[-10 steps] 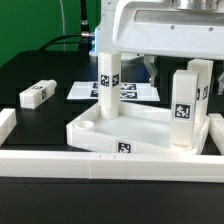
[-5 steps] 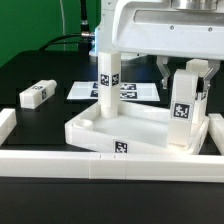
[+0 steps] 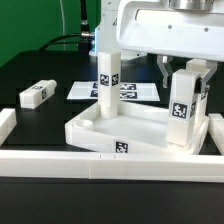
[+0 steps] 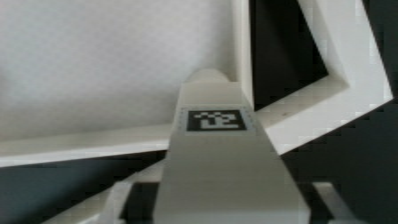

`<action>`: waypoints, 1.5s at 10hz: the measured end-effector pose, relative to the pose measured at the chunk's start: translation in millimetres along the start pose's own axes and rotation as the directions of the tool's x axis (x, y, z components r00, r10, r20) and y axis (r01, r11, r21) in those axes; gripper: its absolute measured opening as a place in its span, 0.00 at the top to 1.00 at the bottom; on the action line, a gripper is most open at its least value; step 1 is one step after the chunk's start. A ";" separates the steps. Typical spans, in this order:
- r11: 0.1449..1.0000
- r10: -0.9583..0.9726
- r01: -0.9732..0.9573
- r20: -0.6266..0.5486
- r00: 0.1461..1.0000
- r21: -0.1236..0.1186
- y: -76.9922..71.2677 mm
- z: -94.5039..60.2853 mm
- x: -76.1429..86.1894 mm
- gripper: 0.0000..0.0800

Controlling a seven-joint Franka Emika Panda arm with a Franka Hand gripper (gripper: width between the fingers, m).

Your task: Assemble desk

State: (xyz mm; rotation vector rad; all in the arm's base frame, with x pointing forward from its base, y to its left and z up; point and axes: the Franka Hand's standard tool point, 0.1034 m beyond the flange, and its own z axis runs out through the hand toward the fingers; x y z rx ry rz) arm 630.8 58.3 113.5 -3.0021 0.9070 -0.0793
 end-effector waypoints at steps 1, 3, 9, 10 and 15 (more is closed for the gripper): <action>0.996 0.088 -0.088 0.000 0.996 0.000 -0.1 0.0 0.0 0.64; 0.978 0.211 -0.211 0.002 0.978 0.002 0.0 0.5 -0.5 0.64; 0.718 0.695 -0.696 0.042 0.718 0.032 -3.8 2.2 -2.7 0.64; 0.682 0.729 -0.731 0.049 0.683 0.033 -3.7 2.3 -2.9 0.64; 0.361 0.929 -0.933 0.076 0.361 0.019 -7.0 2.8 -4.6 0.64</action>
Offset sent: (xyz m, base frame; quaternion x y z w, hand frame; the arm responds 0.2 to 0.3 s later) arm -0.0119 0.0018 -0.0093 0.0344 -0.0165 0.2676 0.9628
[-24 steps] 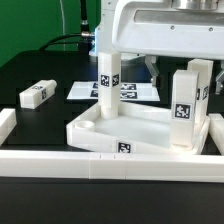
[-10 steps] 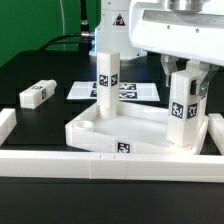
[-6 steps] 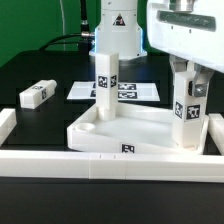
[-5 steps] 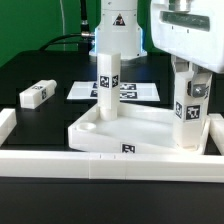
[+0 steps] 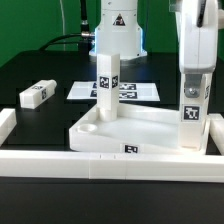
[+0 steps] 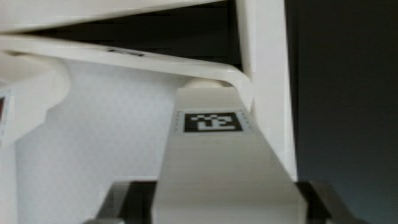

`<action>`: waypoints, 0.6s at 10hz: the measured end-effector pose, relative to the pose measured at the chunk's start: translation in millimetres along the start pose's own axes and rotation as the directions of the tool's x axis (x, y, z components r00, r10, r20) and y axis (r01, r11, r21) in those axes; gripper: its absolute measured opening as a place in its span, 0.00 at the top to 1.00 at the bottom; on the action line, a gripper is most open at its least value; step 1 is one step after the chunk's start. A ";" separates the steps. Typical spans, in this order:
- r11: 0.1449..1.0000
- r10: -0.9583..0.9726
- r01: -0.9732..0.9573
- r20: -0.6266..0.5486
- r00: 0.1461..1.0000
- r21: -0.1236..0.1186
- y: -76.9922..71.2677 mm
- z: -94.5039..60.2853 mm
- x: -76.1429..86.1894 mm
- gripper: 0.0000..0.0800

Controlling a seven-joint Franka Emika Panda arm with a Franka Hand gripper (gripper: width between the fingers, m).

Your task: Assemble desk

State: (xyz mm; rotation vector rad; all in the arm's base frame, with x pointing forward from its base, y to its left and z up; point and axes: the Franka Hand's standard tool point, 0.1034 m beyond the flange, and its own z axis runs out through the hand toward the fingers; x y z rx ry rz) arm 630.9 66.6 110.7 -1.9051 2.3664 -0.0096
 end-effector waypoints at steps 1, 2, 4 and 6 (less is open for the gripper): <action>1.000 0.027 -0.027 0.001 1.000 0.000 0.1 0.1 -0.1 0.63; 1.000 0.008 -0.008 0.000 1.000 -0.001 0.2 0.4 0.0 0.63; 0.997 -0.070 0.070 -0.002 0.998 -0.012 2.0 1.3 0.0 0.39; 0.960 -0.273 0.270 -0.032 0.962 -0.067 1.9 -3.4 -9.1 0.20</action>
Offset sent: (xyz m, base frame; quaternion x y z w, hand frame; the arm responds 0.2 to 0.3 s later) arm -0.0027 0.0016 -0.0038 -0.0176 0.0001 -0.0633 0.9978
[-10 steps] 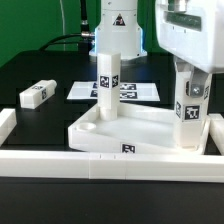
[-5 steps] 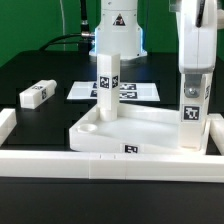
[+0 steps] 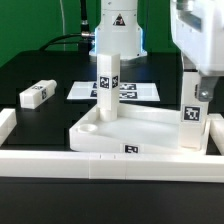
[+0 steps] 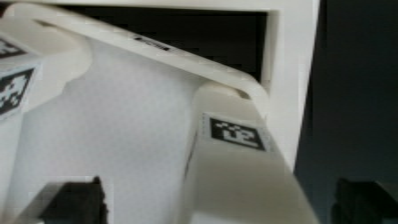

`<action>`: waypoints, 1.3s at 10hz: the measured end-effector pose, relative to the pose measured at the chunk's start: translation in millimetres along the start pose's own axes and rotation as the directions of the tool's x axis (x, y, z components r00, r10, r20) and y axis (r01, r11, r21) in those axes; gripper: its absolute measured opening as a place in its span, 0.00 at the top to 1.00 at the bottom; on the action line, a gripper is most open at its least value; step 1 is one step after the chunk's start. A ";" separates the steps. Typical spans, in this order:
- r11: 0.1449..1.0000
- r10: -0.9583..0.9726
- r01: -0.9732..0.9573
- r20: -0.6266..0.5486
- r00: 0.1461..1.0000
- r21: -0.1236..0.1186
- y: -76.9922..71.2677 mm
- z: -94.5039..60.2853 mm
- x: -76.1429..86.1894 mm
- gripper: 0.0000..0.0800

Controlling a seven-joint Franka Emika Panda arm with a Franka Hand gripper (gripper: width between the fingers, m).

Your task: Assemble desk

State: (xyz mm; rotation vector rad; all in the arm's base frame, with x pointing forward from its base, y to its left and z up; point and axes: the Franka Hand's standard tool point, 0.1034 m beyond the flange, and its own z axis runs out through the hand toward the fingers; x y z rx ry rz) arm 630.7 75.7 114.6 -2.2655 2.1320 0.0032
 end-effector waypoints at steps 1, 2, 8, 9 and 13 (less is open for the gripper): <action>0.991 -0.130 0.130 -0.006 0.991 0.020 -4.4 -1.6 -0.9 0.19; 0.978 -0.208 0.208 -0.009 0.978 0.019 -4.3 -1.2 0.0 0.19; 0.775 -0.632 0.632 -0.023 0.775 0.014 -5.4 -1.8 2.8 0.19; 0.721 -0.693 0.693 -0.026 0.721 0.011 -5.3 -1.8 2.9 0.19; 0.528 -0.849 0.849 -0.036 0.528 -0.011 -4.4 -0.6 4.2 0.19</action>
Offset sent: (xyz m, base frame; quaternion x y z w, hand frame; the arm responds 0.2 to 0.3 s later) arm 0.0000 0.0000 0.0000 0.0000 0.0000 -0.2571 0.9664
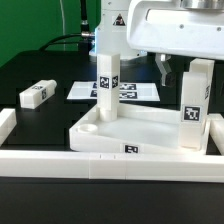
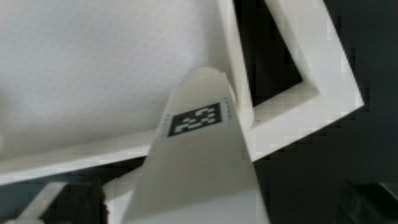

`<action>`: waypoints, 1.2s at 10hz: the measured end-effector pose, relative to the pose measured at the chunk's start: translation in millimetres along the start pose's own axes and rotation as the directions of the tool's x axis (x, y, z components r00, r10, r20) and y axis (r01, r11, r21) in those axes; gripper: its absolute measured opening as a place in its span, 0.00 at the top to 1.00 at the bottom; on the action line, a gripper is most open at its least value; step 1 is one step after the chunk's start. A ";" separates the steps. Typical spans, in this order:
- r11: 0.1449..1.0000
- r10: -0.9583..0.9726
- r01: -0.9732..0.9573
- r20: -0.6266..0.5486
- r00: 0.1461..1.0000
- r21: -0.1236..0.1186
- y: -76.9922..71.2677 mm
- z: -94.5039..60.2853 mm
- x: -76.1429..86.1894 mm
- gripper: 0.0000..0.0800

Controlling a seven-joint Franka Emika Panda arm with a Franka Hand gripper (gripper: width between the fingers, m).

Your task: Assemble desk

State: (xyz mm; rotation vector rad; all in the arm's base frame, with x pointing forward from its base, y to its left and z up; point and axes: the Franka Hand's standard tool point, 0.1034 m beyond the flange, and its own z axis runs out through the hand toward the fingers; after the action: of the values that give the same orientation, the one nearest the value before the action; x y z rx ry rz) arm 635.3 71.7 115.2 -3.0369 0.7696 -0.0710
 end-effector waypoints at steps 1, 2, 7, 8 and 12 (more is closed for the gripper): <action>0.998 -0.055 0.055 -0.001 0.998 -0.003 1.1 0.1 0.6 0.19; 0.994 -0.108 0.108 -0.002 0.994 -0.007 2.0 0.1 1.2 0.19; 0.962 -0.272 0.272 -0.001 0.962 -0.011 4.8 0.3 2.9 0.37; 0.962 -0.272 0.272 -0.001 0.962 -0.011 4.8 0.3 2.9 0.54; 0.975 -0.221 0.221 -0.002 0.975 -0.011 5.2 0.3 3.3 0.64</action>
Offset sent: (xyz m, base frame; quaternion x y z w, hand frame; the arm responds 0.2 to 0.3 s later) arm 0.0008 -0.0005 -0.0003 0.0025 0.0032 -0.2012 0.9795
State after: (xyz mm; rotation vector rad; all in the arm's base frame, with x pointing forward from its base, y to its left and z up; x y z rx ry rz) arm 635.7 65.5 115.0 -3.1196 0.4296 -0.0728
